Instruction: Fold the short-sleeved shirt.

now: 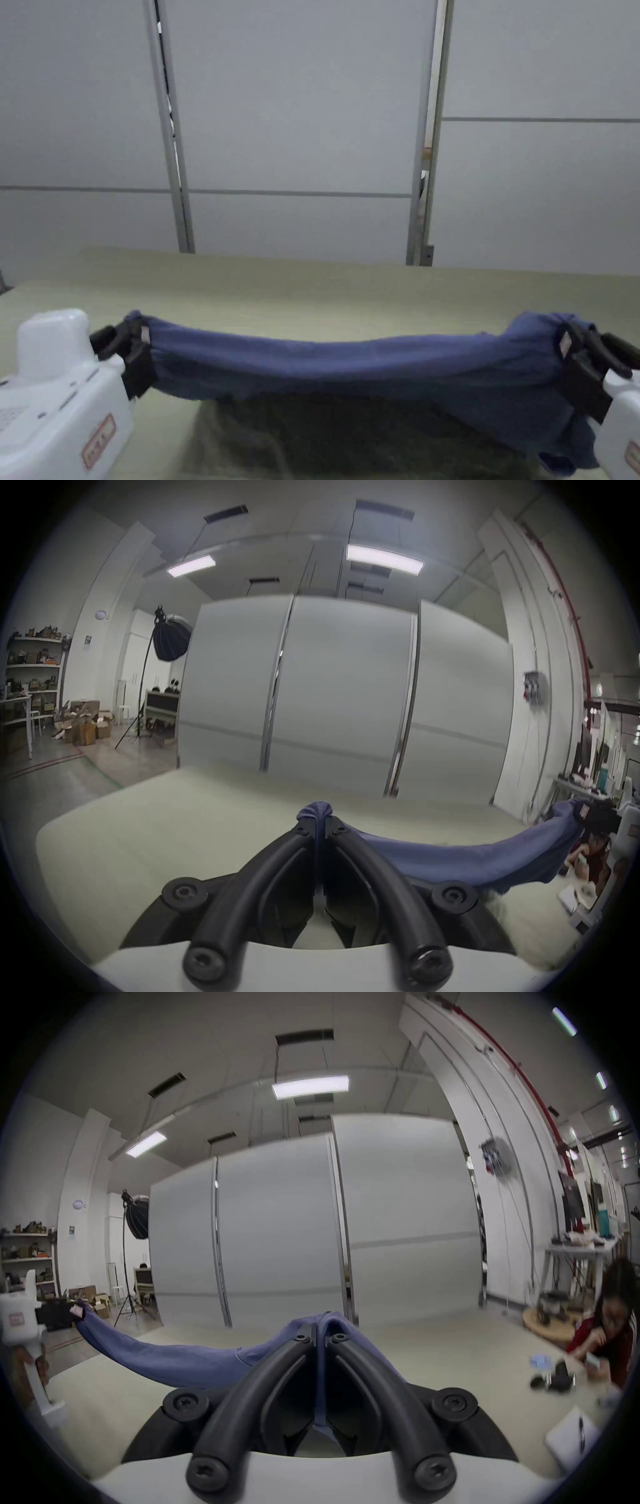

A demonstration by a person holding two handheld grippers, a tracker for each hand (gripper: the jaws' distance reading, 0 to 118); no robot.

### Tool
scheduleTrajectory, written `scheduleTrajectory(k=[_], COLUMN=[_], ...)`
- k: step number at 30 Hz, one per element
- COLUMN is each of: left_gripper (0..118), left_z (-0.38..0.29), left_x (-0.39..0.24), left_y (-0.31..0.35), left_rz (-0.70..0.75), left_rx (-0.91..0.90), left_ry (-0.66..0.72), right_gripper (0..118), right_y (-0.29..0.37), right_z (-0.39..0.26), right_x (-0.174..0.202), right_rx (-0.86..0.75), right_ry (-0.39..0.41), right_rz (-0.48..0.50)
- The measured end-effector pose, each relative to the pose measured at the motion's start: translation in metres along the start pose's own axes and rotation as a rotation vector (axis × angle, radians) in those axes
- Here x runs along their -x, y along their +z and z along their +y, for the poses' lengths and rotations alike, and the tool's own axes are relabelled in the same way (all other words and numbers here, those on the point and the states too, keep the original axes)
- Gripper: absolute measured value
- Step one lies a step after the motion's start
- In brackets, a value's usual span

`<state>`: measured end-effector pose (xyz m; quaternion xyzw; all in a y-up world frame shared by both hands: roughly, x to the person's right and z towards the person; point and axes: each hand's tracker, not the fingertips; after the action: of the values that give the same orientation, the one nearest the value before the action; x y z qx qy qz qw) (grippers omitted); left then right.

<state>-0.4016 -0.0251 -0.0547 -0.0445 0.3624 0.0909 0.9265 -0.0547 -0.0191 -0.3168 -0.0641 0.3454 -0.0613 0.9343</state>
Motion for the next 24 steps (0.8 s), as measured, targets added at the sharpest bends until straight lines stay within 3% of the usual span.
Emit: scheduleTrajectory(k=[4, 11, 16, 21, 24], left_gripper=[3, 3, 3, 3, 3], left_z=[-0.066, -0.144, -0.179, -0.200, -0.210], left_x=[0.021, 0.040, 0.052, 0.054, 0.059], left_y=[0.038, 0.068, 0.075, 0.071, 0.061], left_rz=[0.021, 0.023, 0.045, 0.067, 0.070], left_rx=[0.173, 0.437, 0.606, 0.754, 0.770], left_ry=[0.033, -0.004, -0.002, -0.104, -0.089], right_gripper=[5, 5, 5, 5, 5], right_y=[0.046, 0.096, 0.102, 0.100, 0.100], right_z=[-0.058, -0.126, -0.158, -0.185, -0.201], right_x=[-0.011, -0.022, -0.033, -0.039, -0.043], right_rx=[0.142, 0.438, 0.608, 0.757, 0.793], right_ry=[-0.026, 0.045, 0.066, 0.085, 0.059], right_rz=[-0.022, -0.040, -0.068, -0.050, -0.056])
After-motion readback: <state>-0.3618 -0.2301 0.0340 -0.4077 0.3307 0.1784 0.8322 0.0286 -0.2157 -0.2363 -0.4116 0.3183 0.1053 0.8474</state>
